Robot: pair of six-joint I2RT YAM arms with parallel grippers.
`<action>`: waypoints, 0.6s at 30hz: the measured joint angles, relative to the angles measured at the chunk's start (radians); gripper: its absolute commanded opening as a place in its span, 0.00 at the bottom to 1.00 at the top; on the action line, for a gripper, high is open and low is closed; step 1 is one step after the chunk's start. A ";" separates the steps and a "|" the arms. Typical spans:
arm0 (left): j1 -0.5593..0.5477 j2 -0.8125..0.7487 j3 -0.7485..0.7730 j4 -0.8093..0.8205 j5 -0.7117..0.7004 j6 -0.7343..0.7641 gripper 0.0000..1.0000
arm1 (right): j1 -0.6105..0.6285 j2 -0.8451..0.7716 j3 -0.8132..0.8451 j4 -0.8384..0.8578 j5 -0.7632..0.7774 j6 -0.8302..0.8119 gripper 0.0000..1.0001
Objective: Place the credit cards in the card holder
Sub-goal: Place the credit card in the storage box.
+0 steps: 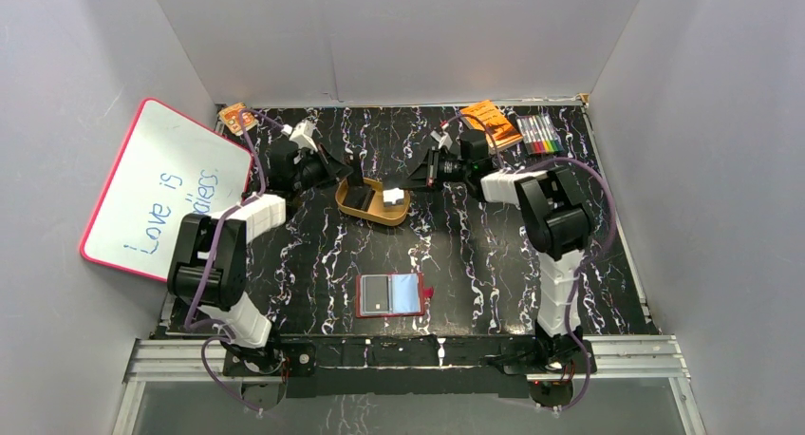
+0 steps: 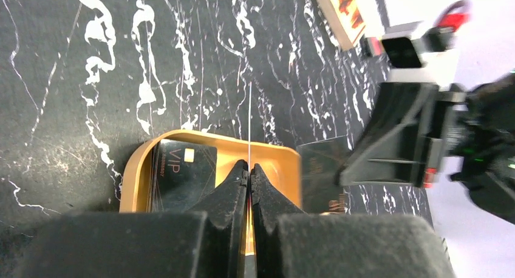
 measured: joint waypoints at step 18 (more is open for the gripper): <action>-0.063 0.174 0.208 -0.393 0.000 0.078 0.33 | -0.005 -0.499 -0.167 -0.339 0.149 -0.073 0.00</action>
